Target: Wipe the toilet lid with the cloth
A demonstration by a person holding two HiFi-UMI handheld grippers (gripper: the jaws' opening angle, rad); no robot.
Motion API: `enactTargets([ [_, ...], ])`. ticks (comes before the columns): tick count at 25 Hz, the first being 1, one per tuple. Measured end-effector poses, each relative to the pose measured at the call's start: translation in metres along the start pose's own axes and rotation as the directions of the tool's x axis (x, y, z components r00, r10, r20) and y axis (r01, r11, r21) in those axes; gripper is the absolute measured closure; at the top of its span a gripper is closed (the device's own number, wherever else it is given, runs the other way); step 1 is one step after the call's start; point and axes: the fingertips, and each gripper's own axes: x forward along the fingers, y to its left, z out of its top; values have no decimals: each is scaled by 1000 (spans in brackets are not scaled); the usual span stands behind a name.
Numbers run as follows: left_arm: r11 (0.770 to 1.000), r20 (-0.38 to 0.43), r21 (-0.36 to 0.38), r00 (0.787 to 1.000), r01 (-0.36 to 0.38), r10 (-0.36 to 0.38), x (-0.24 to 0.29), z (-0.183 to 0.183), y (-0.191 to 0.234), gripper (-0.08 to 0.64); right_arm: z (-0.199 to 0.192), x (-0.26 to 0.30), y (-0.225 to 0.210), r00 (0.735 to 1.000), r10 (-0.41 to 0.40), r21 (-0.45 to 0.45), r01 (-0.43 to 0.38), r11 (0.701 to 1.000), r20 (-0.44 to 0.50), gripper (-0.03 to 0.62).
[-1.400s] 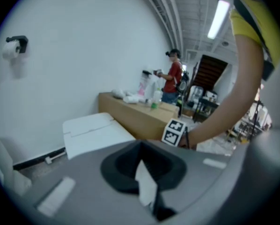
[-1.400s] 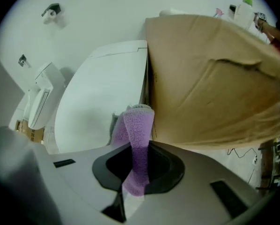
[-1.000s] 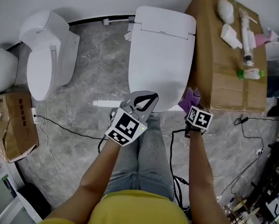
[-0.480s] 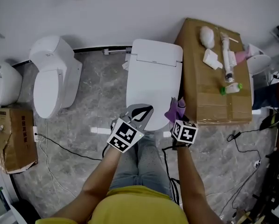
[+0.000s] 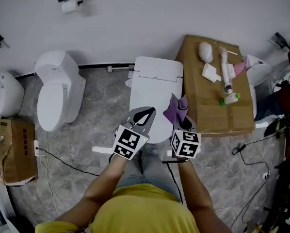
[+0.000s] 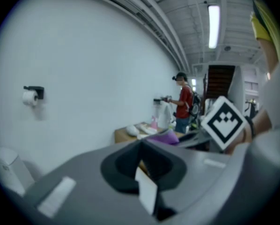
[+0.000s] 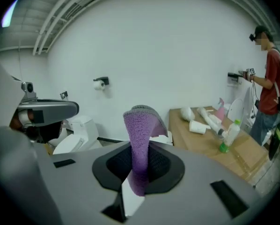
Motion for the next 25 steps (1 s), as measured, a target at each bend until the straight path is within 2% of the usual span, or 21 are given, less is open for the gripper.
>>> enactTargets([
  [5,997,88,0,993,-83,83,-11,39,5,565,66,-34,15,984,21,-83,-7,996,176,552],
  [8,993,125,28,986,-118,113,-20,59,4,565,91,-54,25,969,41,-109,-15,994,245,552],
  [11,990,158,26,979,-139,133,-28,74,3,565,107,-72,38,953,64,-131,-26,991,295,552],
  [17,990,204,38,971,-134,124,-48,91,-2,565,118,-99,60,927,92,-157,-36,987,363,552],
  [25,992,225,33,968,-124,113,-80,87,-9,565,116,-113,84,921,88,-172,-24,985,378,552],
])
